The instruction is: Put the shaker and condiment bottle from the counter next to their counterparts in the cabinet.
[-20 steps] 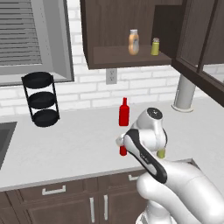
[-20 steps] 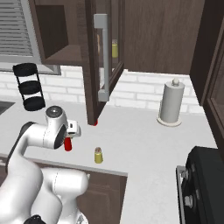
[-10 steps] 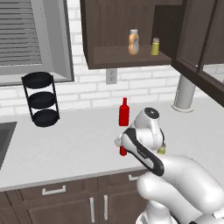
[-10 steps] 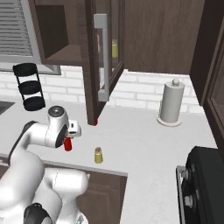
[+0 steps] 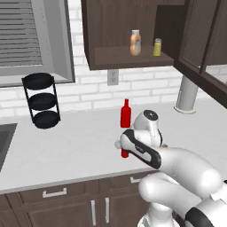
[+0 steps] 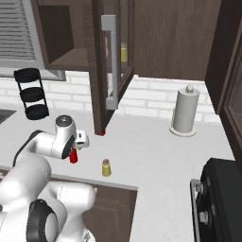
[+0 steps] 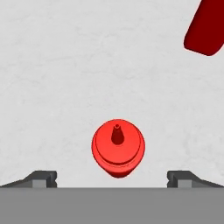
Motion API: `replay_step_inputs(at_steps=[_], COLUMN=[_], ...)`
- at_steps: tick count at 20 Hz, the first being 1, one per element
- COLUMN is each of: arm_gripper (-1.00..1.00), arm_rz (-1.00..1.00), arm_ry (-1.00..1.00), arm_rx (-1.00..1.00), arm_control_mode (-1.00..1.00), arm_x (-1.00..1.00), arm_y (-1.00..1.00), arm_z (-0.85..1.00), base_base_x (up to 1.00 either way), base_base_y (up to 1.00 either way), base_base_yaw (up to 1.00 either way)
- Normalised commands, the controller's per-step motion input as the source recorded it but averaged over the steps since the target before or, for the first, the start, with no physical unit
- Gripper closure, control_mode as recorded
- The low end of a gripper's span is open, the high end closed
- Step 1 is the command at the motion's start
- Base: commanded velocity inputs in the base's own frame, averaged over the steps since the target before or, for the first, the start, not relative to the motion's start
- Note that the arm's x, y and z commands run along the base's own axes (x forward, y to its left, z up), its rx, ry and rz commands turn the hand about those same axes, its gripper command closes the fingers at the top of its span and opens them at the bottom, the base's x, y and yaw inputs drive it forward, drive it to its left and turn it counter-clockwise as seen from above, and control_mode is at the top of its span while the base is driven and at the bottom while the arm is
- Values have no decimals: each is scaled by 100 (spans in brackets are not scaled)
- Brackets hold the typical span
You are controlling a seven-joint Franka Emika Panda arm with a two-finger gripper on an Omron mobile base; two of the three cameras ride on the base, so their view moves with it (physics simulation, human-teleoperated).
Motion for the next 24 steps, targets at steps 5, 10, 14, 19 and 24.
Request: replay_step_inputs(at_steps=[5, 10, 14, 19, 24], arm_gripper=[-100, 100, 100, 100, 100], arm_rz=[2, 2, 1, -1, -8], arm_ry=[0, -1, 2, 0, -1], arm_rx=[0, 0, 0, 0, 0], arm_control_mode=[-100, -100, -100, -100, -100], arm_x=[9, 3, 5, 7, 0], arm_y=[0, 1, 0, -10, -24], arm_z=[-30, -33, -13, 2, 30], base_base_x=[0, 0, 0, 0, 0], base_base_y=[0, 0, 0, 0, 0], base_base_yaw=[0, 0, 0, 0, 0])
